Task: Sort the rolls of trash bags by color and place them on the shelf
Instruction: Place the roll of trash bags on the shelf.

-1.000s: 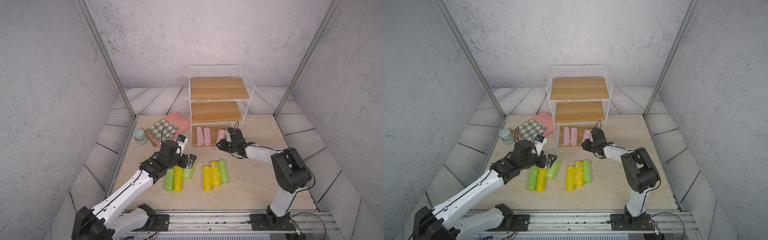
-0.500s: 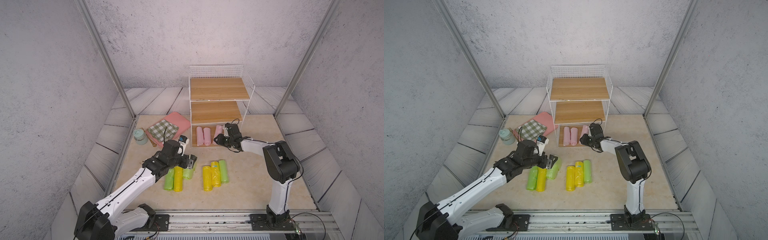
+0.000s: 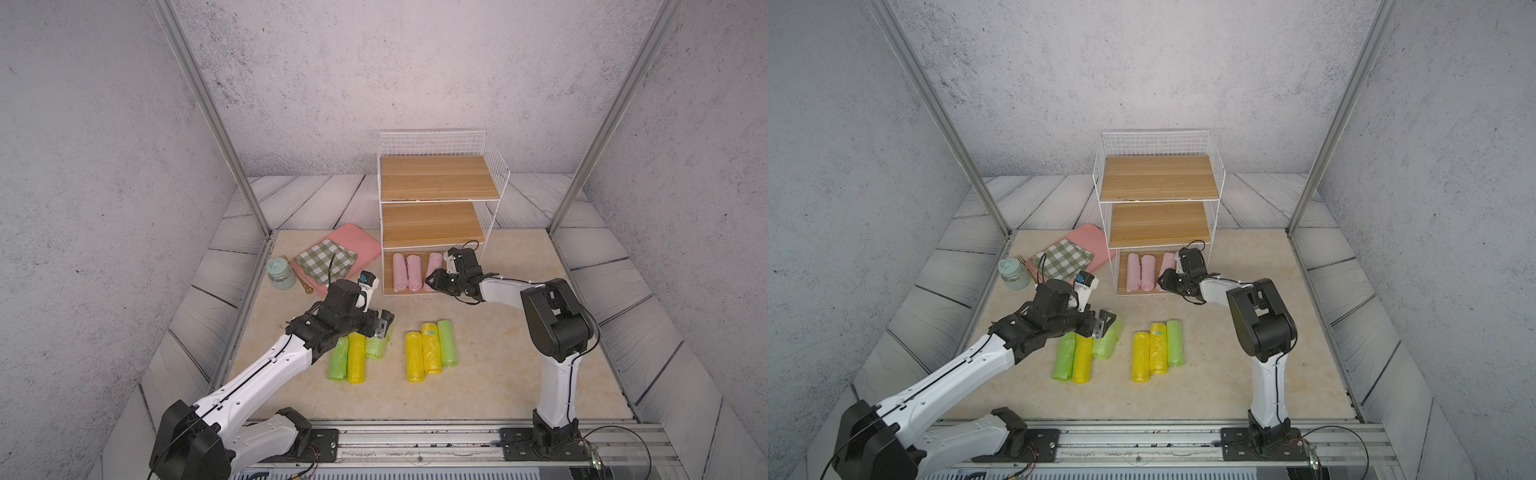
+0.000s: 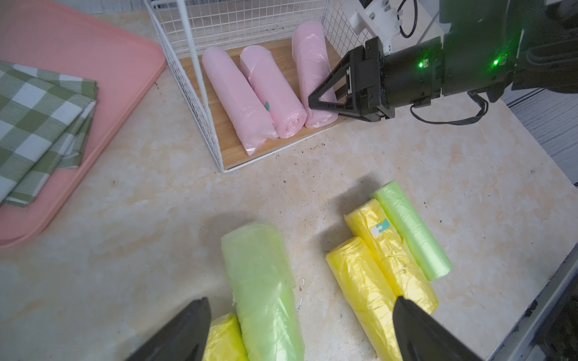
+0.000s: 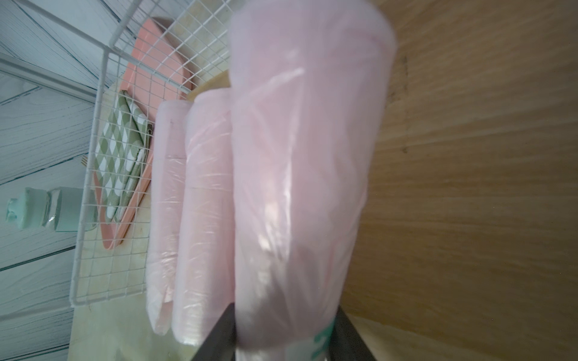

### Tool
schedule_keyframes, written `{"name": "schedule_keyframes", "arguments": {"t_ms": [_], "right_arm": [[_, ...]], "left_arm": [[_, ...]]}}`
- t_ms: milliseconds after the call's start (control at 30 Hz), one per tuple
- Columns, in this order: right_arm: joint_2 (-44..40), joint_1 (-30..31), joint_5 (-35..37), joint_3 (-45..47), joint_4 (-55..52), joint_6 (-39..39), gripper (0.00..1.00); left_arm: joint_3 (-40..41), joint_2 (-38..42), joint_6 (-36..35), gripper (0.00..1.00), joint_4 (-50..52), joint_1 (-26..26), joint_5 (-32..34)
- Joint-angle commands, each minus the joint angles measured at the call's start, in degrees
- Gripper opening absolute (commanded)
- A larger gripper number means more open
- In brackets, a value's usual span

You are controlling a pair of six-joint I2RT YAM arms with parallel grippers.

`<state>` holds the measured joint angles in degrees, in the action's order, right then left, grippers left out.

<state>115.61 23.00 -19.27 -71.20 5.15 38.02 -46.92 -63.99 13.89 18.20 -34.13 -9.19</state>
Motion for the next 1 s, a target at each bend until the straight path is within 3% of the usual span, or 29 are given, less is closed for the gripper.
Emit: {"name": "schedule_keyframes", "arguments": {"t_ms": [0,433,967], "right_arm": [[1.7,-0.2,-1.8,-0.8,1.0,-0.3,0.51],[-3.5,-0.2,-2.7,3.1,1.1,-1.5,0.70],[-15.5,1.3,-1.8,8.3,-3.0,-6.4,0.78]], "left_arm": [[-0.4,-0.3,-0.7,0.97,0.1,0.3,0.3],[-0.4,0.5,-0.6,0.97,0.0,0.3,0.2],[-2.2,2.3,-0.5,0.97,2.3,0.3,-0.9]]}}
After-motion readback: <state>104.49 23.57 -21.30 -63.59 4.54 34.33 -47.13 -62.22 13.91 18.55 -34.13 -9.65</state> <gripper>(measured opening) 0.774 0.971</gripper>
